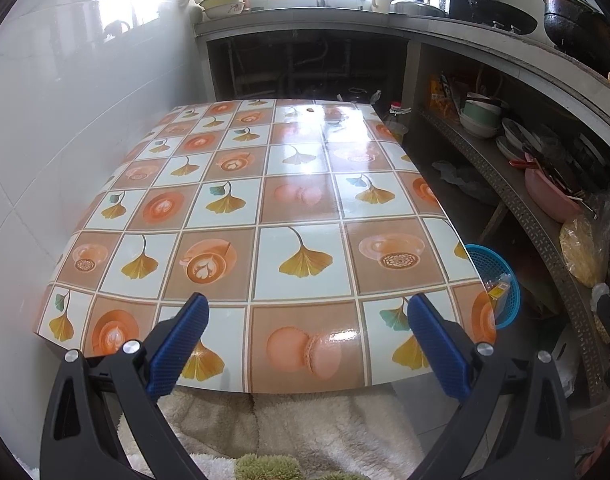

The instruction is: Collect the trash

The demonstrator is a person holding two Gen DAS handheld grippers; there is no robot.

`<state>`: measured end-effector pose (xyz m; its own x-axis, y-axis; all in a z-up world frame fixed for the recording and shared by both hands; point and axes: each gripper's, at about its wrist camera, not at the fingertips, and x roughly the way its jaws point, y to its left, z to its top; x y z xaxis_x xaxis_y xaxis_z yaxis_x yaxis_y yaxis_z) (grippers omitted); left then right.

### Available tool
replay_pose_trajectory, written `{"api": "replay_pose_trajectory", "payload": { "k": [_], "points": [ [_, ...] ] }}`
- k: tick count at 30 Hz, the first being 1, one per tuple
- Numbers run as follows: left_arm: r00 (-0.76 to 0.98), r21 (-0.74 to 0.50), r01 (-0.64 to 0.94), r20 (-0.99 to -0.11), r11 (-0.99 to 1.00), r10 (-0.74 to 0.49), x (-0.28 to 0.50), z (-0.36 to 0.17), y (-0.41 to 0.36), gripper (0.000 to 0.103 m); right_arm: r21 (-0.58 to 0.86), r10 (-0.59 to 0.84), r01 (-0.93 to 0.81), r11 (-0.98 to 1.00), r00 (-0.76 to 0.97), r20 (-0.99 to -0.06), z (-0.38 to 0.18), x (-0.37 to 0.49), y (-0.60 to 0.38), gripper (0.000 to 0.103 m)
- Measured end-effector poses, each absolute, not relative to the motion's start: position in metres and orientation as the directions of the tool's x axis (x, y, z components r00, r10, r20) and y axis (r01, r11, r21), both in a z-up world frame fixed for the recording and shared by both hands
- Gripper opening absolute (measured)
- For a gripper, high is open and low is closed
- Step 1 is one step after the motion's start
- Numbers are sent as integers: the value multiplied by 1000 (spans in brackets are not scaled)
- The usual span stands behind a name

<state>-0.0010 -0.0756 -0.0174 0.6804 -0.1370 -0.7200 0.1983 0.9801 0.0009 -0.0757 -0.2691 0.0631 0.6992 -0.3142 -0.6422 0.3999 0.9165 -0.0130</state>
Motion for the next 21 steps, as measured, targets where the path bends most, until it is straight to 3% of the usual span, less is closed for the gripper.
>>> {"api": "replay_pose_trajectory", "payload": {
  "k": [21],
  "points": [
    [677, 2, 197, -724, 980, -134, -2, -19, -74, 97, -17, -315, 399, 917, 698, -643, 62, -74, -264, 95]
  ]
}}
